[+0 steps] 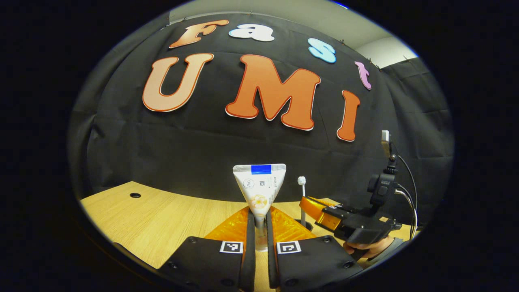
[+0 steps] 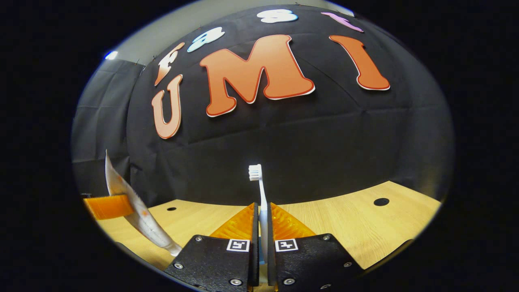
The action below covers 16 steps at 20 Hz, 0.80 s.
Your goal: Put the toothbrush and toothpaste on the desktop into the cup, then pick up the cup and place it on the coaster on the desktop.
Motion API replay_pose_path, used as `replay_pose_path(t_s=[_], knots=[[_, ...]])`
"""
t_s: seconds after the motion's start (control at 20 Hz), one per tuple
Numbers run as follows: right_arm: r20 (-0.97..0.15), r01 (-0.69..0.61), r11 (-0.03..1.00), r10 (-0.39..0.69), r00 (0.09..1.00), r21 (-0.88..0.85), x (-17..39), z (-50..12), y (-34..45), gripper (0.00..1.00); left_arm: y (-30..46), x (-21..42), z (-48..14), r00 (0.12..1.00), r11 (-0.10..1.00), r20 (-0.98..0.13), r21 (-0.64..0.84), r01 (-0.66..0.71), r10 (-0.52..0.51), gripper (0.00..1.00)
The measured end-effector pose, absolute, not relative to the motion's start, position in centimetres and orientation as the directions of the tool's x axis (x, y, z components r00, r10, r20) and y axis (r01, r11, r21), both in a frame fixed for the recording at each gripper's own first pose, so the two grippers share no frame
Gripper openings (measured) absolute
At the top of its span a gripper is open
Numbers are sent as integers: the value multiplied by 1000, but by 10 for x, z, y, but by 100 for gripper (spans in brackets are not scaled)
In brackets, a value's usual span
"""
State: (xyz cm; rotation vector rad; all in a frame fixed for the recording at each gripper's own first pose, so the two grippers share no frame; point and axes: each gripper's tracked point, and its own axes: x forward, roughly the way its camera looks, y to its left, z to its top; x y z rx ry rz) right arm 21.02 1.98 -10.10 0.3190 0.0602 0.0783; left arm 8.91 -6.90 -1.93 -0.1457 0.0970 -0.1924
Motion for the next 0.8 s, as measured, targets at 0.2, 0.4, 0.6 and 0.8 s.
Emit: replay_pose_path(t_s=[0.2, 0.4, 0.6, 0.8], knots=[[-51, -76, 951, 95, 994, 300, 198, -98, 17, 11, -79, 99, -10, 978, 969, -48, -152, 194, -204, 16], [-93, -74, 951, 107, 990, 302, 175, -111, 8, 28, -94, 106, -13, 973, 959, -28, -178, 220, -229, 16], [-125, -40, 954, 80, 989, 297, 147, -125, -10, 40, -107, 115, -24, 968, 947, -43, -220, 232, -247, 16], [-123, -15, 953, 55, 991, 302, 125, -125, -24, 46, -122, 123, -21, 965, 946, -24, -204, 252, -262, 16]])
